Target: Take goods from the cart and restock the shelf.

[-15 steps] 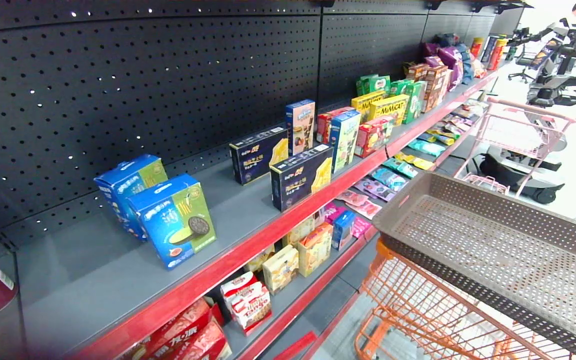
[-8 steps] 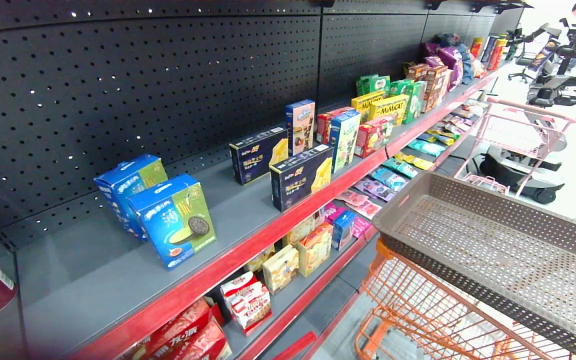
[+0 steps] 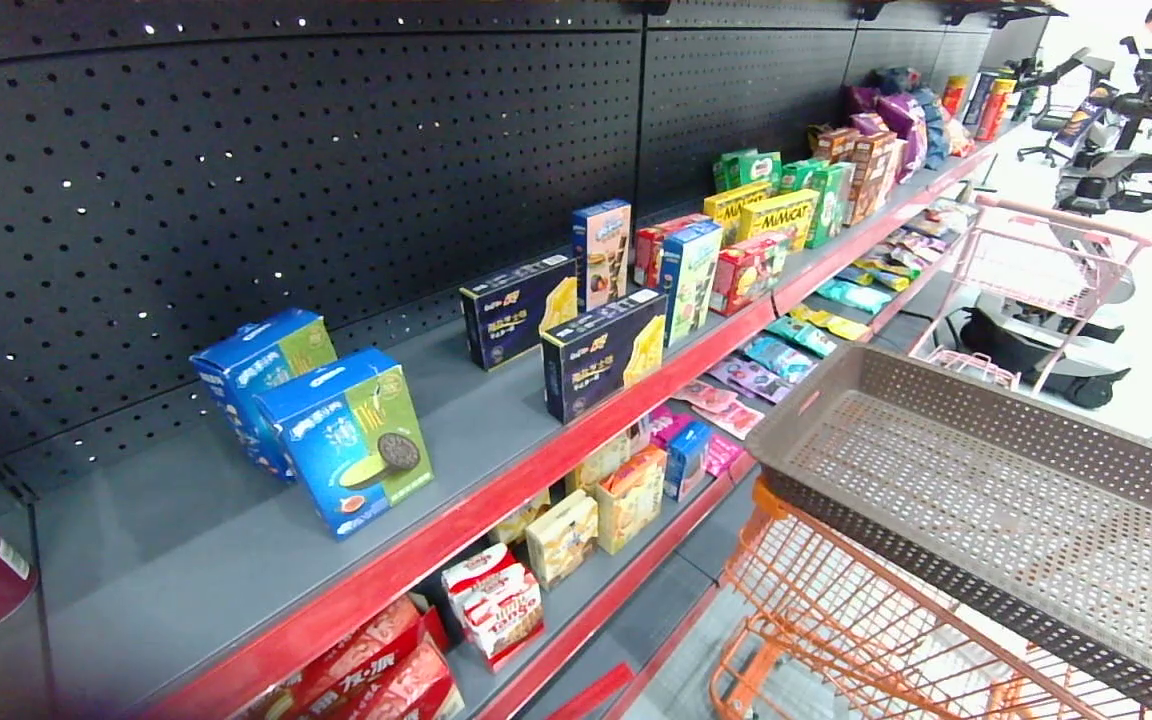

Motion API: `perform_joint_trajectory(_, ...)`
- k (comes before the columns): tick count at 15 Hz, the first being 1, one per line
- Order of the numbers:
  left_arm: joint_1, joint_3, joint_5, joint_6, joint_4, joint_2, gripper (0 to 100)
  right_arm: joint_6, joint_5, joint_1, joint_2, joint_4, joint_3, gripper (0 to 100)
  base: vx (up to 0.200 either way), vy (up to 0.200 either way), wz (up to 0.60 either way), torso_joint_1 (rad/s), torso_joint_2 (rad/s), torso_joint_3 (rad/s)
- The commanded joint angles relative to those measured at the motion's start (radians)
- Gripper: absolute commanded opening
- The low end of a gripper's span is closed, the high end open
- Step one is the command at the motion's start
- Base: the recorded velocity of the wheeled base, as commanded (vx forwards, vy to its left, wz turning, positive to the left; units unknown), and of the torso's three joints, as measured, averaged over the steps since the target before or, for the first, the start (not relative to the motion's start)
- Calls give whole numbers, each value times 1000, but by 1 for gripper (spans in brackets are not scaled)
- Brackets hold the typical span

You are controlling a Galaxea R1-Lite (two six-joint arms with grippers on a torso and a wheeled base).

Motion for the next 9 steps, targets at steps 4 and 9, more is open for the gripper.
perform_joint_trajectory(4,0,0,0,0,0,0,100,0,1,5,4,-1,3,0,0,0,600,-1,0,5)
perform_joint_trajectory(9,0,0,0,0,0,0,100,2,1,14,4,-1,4,0,0,0,120,0,1,0)
